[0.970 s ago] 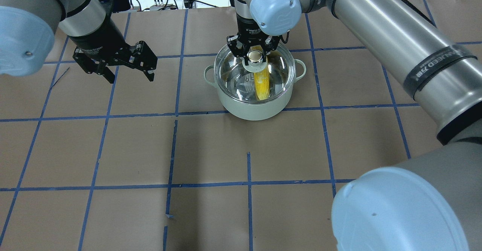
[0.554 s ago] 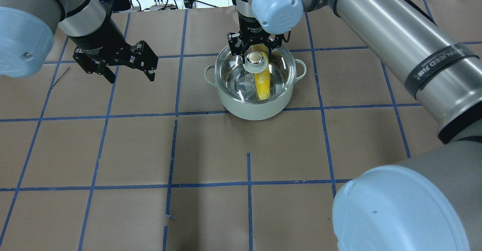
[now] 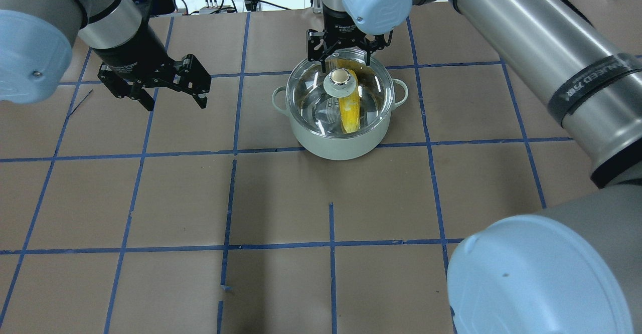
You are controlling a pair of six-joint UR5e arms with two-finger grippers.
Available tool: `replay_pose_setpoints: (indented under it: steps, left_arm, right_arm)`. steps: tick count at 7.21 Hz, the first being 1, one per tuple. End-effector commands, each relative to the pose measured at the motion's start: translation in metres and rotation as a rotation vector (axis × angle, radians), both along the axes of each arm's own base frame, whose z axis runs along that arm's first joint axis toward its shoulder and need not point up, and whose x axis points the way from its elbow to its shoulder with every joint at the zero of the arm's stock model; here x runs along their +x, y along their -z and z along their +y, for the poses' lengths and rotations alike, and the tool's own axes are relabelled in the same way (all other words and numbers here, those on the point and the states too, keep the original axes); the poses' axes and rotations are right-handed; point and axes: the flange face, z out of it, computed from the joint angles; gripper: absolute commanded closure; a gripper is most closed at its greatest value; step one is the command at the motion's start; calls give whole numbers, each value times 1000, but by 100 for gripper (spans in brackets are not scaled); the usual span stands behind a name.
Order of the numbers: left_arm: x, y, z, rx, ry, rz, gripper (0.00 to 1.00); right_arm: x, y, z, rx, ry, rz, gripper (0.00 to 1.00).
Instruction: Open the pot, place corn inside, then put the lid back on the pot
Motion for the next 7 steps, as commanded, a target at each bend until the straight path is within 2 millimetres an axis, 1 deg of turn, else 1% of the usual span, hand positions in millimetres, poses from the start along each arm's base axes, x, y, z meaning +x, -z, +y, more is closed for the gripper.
replay_pose_setpoints:
  steps: [1, 2, 3, 4, 5, 6, 7]
  left_arm:
    - [-1, 0, 1, 0, -2, 0, 0]
    - [0, 4, -2, 8, -4, 3, 0]
    - [0, 3, -1, 7, -4, 0, 0]
    - [0, 3, -1, 7, -4, 0, 0]
    - [0, 4, -2, 8, -5, 0, 0]
    - [0, 4, -2, 8, -5, 0, 0]
    - [0, 8, -5, 16, -10, 3, 0]
  right_arm:
    - [-105, -53, 23, 127, 32, 19, 0]
    - [-137, -77, 52, 162, 69, 19, 0]
    - [-146, -93, 83, 137, 65, 16, 1]
    - [-146, -107, 116, 100, 65, 11, 0]
    - [-146, -101, 146, 55, 59, 7, 0]
    - [-148, -87, 148, -10, 30, 4, 0]
    - [-146, -89, 146, -36, 27, -11, 0]
